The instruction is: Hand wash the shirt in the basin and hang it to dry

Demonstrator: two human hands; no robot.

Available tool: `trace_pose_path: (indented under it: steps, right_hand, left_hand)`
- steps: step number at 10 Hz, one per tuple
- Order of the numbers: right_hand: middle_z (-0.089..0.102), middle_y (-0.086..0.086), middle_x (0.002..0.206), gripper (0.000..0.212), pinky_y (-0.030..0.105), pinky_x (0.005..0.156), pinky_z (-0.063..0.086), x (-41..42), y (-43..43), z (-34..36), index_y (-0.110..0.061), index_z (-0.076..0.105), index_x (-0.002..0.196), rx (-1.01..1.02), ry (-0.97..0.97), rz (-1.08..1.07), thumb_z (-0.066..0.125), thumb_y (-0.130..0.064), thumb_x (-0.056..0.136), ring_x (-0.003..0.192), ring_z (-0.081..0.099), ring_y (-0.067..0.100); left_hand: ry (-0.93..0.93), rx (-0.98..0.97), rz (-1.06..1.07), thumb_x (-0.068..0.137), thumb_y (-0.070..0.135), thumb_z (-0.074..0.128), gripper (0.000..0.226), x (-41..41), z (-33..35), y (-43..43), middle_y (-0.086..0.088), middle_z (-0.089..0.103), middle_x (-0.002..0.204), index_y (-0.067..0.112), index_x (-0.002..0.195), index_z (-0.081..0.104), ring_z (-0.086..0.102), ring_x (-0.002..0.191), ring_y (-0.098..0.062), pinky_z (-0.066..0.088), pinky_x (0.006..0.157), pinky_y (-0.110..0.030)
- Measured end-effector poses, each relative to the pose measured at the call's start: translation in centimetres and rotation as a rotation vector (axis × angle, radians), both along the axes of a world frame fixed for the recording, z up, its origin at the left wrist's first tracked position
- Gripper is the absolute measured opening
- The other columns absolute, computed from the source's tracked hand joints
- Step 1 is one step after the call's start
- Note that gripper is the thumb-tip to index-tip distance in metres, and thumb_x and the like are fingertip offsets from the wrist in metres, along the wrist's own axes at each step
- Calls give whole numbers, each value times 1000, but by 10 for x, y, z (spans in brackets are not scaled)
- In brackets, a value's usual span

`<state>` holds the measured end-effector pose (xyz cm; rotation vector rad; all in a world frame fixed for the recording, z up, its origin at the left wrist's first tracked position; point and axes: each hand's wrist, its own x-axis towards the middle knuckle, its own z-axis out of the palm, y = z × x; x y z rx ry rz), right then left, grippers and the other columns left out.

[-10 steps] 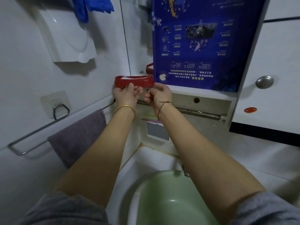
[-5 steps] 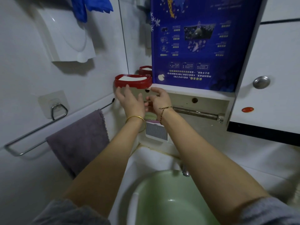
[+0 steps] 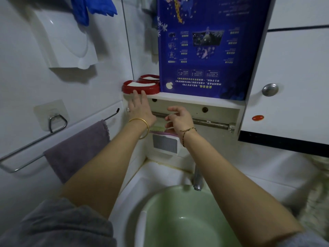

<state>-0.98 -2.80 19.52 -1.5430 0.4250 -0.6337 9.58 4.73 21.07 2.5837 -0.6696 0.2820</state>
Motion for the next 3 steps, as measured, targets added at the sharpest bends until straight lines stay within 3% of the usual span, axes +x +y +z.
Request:
trace_pose_path:
  steps: [3]
  right_hand:
    - [55, 8, 89, 30, 16, 41, 46, -30, -2, 4, -7, 50, 123, 3, -1, -24, 41, 1, 95, 59, 52, 14]
  left_hand:
    - [40, 11, 6, 85, 9, 59, 92, -2, 8, 5, -5, -8, 159, 18, 151, -5, 6, 144, -34, 19, 117, -46]
